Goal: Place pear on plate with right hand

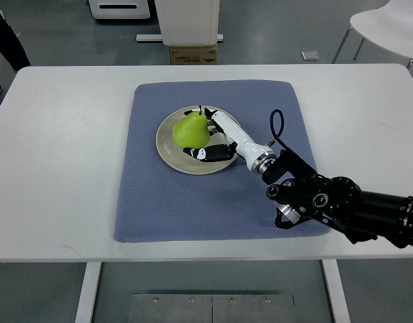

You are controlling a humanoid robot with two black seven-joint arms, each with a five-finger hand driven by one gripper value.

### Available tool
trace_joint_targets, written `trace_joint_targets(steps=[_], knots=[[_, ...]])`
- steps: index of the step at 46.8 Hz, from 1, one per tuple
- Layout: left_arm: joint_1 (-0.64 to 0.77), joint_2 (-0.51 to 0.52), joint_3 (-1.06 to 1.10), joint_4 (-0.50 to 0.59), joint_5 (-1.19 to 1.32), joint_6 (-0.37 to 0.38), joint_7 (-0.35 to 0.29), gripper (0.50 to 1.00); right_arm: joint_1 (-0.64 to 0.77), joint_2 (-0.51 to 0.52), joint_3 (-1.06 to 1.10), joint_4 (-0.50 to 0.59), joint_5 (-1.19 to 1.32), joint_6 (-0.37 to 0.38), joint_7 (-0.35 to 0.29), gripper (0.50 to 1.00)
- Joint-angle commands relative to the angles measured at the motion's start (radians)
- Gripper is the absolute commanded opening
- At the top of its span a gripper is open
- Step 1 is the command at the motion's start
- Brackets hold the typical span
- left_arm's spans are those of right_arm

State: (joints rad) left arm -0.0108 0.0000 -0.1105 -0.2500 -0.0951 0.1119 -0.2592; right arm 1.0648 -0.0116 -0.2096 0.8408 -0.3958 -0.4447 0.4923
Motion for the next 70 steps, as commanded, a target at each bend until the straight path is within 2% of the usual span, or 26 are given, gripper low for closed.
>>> trace_joint_targets(steps=[1, 6, 14, 16, 19, 28, 34, 39, 57, 70], knots=[[0.000, 0.000, 0.000, 0.000, 0.000, 0.000, 0.000, 1.000, -0.002, 0.005, -0.001, -0.015, 0.000, 0.000, 0.000, 0.535], [0.000, 0.000, 0.000, 0.000, 0.000, 0.000, 0.000, 1.000, 0.000, 0.005, -0.002, -0.022, 0.000, 0.000, 0.000, 0.583], [0.000, 0.000, 0.000, 0.000, 0.000, 0.000, 0.000, 1.000, 0.000, 0.004, -0.002, -0.023, 0.000, -0.002, 0.000, 0.692], [0.000, 0.000, 0.000, 0.000, 0.000, 0.000, 0.000, 1.000, -0.002, 0.005, -0.002, -0.023, 0.000, -0.002, 0.000, 0.742], [0.000, 0.000, 0.000, 0.000, 0.000, 0.000, 0.000, 1.000, -0.002, 0.004, -0.001, -0.023, 0.000, -0.002, 0.000, 0.790], [0.000, 0.000, 0.000, 0.000, 0.000, 0.000, 0.000, 1.000, 0.000, 0.002, -0.001, -0.023, 0.000, -0.002, 0.000, 0.882], [0.000, 0.000, 0.000, 0.000, 0.000, 0.000, 0.000, 1.000, 0.000, 0.002, -0.001, -0.023, 0.000, -0.003, 0.000, 0.979], [0.000, 0.000, 0.000, 0.000, 0.000, 0.000, 0.000, 1.000, 0.003, 0.001, -0.001, -0.023, 0.000, -0.002, 0.000, 0.993], [0.000, 0.000, 0.000, 0.000, 0.000, 0.000, 0.000, 1.000, 0.018, -0.013, 0.004, -0.022, 0.000, -0.002, 0.003, 1.000], [0.000, 0.000, 0.000, 0.000, 0.000, 0.000, 0.000, 1.000, 0.030, -0.062, 0.016, -0.014, 0.002, -0.002, 0.002, 1.000]])
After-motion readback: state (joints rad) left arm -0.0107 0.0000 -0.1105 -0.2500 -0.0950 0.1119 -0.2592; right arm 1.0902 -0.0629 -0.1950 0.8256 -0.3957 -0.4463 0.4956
